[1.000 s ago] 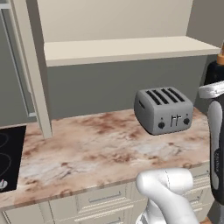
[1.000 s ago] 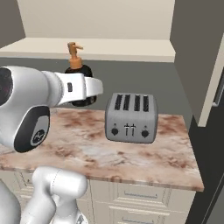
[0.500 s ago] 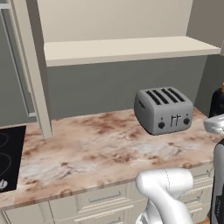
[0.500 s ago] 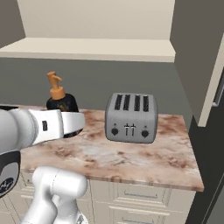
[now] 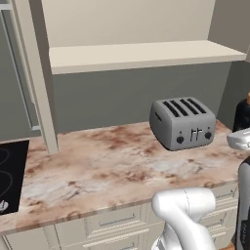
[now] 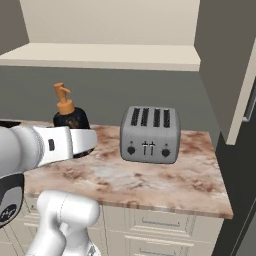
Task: Locate and retrieve the dish brush and soap dispenser from the cabinet. Place them next to the sink.
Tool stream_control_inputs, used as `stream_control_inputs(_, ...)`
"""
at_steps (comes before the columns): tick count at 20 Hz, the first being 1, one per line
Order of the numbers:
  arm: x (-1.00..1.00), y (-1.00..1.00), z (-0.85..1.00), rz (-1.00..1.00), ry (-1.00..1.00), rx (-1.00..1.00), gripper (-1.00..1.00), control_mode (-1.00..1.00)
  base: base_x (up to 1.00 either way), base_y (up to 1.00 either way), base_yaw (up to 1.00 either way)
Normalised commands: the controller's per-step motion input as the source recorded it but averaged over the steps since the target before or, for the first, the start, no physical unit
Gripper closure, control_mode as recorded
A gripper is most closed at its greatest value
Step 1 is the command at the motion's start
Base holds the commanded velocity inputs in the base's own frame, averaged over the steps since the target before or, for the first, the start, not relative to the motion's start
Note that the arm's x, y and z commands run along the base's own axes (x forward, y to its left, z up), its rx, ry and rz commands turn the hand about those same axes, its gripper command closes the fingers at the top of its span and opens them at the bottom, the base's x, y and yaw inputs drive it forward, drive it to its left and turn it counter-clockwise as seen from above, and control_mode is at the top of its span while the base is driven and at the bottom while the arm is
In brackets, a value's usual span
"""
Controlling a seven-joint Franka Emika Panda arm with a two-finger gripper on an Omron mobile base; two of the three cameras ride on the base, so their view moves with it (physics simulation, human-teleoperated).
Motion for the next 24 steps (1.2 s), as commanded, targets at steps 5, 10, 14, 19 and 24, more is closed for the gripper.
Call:
stream_control_inputs(5, 0.0, 0.0, 0.0, 0.0, 0.0, 0.0, 1.0, 1.0, -0.1, 0.0, 0.0)
stream_control_inputs(10, 0.0, 0.0, 0.0, 0.0, 0.0, 0.0, 1.0, 1.0, -0.55, -0.03, 0.0)
stream_control_inputs(14, 0.0, 0.0, 0.0, 0.0, 0.0, 0.0, 1.0, 1.0, -0.53, -0.01, -0.03)
stream_control_inputs(19, 0.0, 0.0, 0.0, 0.0, 0.0, 0.0, 1.0, 1.0, 0.04, 0.2, 0.01)
stream_control_inputs(24, 0.0, 0.0, 0.0, 0.0, 0.0, 0.0, 1.0, 1.0, -0.09, 0.42, 0.41)
